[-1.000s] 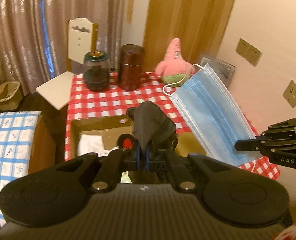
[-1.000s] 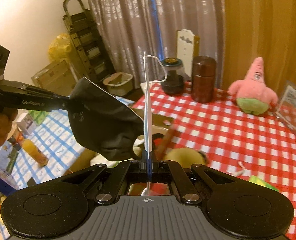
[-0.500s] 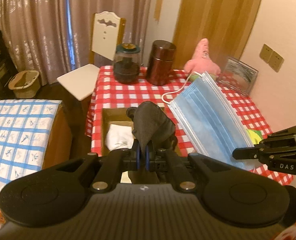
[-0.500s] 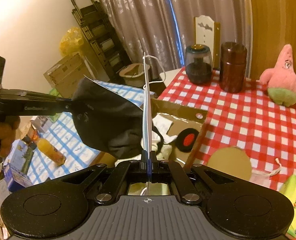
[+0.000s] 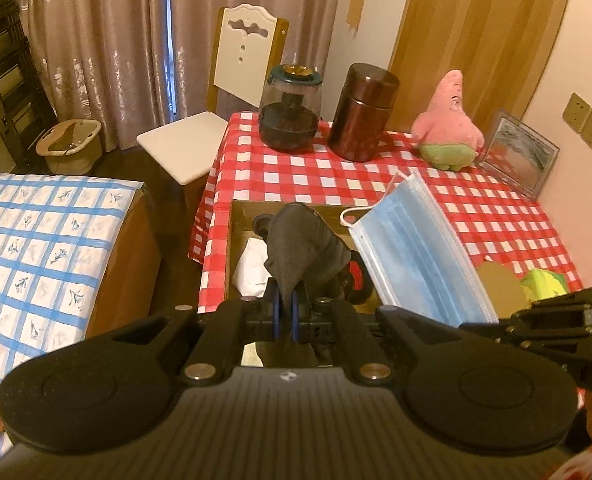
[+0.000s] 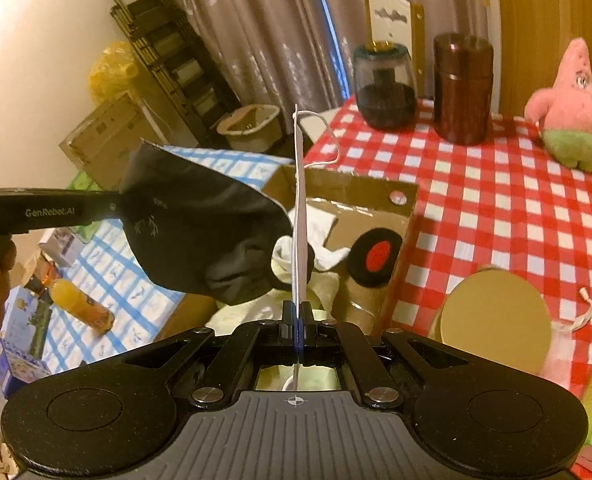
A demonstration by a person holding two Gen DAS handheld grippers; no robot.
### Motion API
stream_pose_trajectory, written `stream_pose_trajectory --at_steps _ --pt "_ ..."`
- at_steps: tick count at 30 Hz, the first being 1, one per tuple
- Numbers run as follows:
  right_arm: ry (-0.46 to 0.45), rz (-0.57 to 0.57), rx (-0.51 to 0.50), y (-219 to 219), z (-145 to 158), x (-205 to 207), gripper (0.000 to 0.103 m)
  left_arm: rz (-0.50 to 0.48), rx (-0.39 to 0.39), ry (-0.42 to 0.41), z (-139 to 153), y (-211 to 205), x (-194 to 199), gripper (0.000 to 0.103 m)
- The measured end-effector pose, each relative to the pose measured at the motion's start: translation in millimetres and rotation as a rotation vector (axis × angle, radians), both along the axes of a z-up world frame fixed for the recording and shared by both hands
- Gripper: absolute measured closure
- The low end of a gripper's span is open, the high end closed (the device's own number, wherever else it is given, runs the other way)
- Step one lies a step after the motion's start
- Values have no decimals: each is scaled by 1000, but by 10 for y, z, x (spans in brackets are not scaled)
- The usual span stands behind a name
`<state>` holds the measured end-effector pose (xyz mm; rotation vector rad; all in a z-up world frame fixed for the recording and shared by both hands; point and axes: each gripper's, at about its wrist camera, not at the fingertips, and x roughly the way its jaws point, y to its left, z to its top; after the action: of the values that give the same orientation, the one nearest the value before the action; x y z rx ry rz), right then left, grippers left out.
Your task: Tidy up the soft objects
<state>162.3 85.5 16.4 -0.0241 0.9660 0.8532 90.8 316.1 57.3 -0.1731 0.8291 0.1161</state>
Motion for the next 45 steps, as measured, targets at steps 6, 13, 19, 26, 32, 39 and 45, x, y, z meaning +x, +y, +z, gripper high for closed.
stream_pose_trajectory --at_steps 6,13,19,26,32,39,45 --pt "-13 2 -58 180 -273 103 103 2 52 16 -288 -57 216 98" --pt "-24 7 -107 346 -570 170 103 -20 76 60 -653 -131 469 98" --pt "-50 13 -142 450 -741 227 103 -12 105 75 -820 -93 684 98" --pt "-64 11 -159 554 -863 334 103 -10 102 99 -949 2 942 97" --pt "-75 3 -144 552 -928 351 102 -34 106 123 -1058 -43 1010 78" --pt "-97 7 -114 507 -877 272 89 -15 123 119 -1006 -42 935 47" --pt "-145 -1 -96 437 -720 183 47 5 120 101 -908 -14 785 42"
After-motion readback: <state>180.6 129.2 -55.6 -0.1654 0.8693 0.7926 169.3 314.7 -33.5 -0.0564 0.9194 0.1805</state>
